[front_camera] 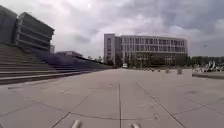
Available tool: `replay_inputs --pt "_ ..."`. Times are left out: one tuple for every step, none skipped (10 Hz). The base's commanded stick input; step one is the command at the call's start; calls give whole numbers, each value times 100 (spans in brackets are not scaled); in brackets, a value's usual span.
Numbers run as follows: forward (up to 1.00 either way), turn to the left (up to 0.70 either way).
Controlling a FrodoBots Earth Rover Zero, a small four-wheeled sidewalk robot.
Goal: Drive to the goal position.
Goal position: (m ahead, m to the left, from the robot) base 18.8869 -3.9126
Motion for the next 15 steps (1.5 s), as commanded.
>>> replay_inputs --pt "85 0" --pt "85 0" --pt "85 -13" --pt "85 -29" --pt "85 -22" --pt "85 -3" --pt "85 0" --pt "85 0" --pt "85 0" --pt "85 0" --pt "85 0" --pt "85 -1" --pt "85 -8" --pt "85 -20" --pt "85 -31"
